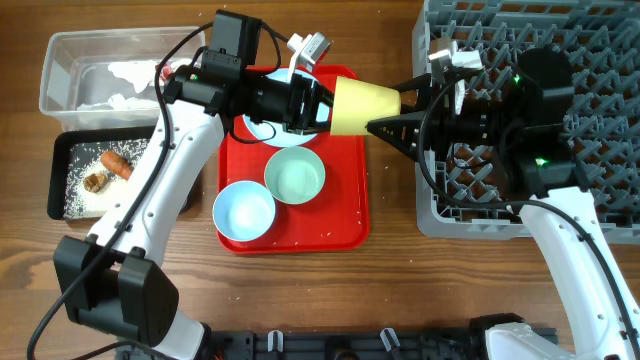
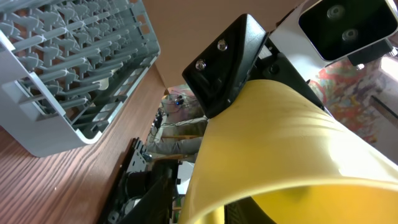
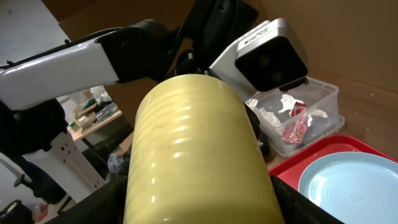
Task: Sort waste into correct bins and load items into the dishwasher rack
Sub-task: 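Carry the yellow cup right and set it in the dish rack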
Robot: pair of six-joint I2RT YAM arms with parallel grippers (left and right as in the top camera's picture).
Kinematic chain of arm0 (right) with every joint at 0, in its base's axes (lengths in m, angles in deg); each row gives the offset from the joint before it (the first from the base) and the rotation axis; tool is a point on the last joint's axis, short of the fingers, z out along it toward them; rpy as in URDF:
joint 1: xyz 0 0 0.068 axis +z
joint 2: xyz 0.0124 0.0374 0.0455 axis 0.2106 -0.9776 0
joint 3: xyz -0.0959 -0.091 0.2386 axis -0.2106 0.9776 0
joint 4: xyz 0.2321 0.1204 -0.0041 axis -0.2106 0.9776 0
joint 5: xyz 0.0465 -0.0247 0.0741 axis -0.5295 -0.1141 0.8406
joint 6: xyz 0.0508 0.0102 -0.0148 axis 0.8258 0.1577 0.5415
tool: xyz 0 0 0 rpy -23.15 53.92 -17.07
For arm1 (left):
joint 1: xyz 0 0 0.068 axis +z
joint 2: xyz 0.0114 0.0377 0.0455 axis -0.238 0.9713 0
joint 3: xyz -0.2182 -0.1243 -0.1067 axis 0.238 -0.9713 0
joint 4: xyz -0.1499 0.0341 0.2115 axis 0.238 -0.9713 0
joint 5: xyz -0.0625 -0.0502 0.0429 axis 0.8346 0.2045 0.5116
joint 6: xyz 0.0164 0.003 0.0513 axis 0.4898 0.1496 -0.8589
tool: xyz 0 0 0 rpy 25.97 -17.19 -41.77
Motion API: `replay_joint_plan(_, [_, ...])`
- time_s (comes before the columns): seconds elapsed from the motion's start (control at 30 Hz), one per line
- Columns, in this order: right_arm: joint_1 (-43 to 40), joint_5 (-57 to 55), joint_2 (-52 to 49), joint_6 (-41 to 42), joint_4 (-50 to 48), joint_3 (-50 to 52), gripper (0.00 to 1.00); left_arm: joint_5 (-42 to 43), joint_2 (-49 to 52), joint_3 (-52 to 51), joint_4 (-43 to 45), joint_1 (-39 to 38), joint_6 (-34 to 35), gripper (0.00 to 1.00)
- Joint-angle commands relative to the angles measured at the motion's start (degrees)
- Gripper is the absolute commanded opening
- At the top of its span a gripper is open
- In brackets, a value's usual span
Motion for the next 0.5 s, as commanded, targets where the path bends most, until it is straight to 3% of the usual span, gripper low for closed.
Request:
replay_joint_plan(0.0, [-0.35,1.44,-0.57,-0.33,-0.35,-1.27,0.45,1.09,-0.83,0.66,-0.02,-0.04,-0.55,0.32])
replay_joint_plan(0.3, [-12.22,5.70,-0.52,0.92,4.04,-1.27,0.40,1.07,-0.83,0.66,-0.02,1.05,-0.52,0.35])
replay_joint_plan(0.47, [-18.97,-0.74,0.46,-1.14,15.56,-1.27,0.37,-4.17,-0.83,0.66,-0.04,1.03,-0.52,0.43])
